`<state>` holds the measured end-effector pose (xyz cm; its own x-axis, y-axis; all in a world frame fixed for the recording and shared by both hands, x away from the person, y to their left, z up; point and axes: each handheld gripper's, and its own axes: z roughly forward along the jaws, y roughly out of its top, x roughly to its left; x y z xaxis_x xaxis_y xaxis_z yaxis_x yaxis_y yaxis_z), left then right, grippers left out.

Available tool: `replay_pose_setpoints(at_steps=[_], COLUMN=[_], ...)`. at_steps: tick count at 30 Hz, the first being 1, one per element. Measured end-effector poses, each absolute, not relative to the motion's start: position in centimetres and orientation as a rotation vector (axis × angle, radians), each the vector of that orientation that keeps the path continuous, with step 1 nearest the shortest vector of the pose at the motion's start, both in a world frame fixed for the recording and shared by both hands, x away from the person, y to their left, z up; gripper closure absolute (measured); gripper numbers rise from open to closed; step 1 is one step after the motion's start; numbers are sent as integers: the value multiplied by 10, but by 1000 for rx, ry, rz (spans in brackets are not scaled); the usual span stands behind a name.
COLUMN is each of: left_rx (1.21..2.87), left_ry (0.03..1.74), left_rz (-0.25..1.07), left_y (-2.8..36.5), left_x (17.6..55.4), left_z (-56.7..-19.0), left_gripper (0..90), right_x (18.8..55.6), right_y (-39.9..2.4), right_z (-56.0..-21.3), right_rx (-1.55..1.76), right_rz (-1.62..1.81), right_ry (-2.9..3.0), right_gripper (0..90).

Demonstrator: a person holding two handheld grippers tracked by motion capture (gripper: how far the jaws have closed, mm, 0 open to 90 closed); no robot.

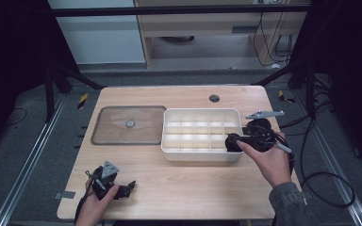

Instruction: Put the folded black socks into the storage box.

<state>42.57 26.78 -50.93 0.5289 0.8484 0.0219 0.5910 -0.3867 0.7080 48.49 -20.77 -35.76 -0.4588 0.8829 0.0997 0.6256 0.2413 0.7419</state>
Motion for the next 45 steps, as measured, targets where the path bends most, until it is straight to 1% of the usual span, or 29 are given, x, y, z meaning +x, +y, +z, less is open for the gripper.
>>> replay_pose_setpoints(at_steps=[4, 5, 6, 8, 9, 12, 19, 21, 24, 28, 35, 45], left_rx=[2117, 2117, 2117, 2113, 2119, 2113, 2116, 2117, 2117, 2115, 2119, 2121], left_ry=[1162, 1162, 1160, 1161, 1159, 1159, 1156, 1155, 1154, 1156, 1150, 1148], left_rz=[509, 509, 509, 507, 507, 506, 505, 505, 505, 504, 502, 503], left_y=[268, 268, 267, 267, 267, 266, 266, 266, 266, 265, 265, 265], left_x=[426, 426, 425, 425, 425, 425, 424, 424, 424, 424, 424, 424], left_z=[-509, -509, -509, -509, -509, -510, -509, -509, -509, -509, -510, -509], left_gripper=[0, 0, 0, 0, 0, 0, 0, 0, 0, 0, 0, 0], right_x=[480, 480, 477, 477, 474, 471, 464, 462, 457, 454, 447, 442], right_y=[-207, -207, -207, -207, -207, -209, -213, -217, -225, -233, -248, -259], right_z=[-358, -358, -359, -360, -361, -364, -369, -370, -374, -380, -402, -430], right_rx=[1375, 1375, 1375, 1377, 1374, 1362, 1358, 1363, 1385, 1399, 1377, 1381], right_rz=[1064, 1064, 1060, 1060, 1049, 1041, 1051, 1056, 1044, 1044, 1011, 985], right_ry=[2167, 2167, 2155, 2152, 2137, 2131, 2120, 2118, 2111, 2102, 2067, 2056], right_gripper=[233, 233, 182, 165, 105, 64, 56, 64, 98, 107, 113, 116])
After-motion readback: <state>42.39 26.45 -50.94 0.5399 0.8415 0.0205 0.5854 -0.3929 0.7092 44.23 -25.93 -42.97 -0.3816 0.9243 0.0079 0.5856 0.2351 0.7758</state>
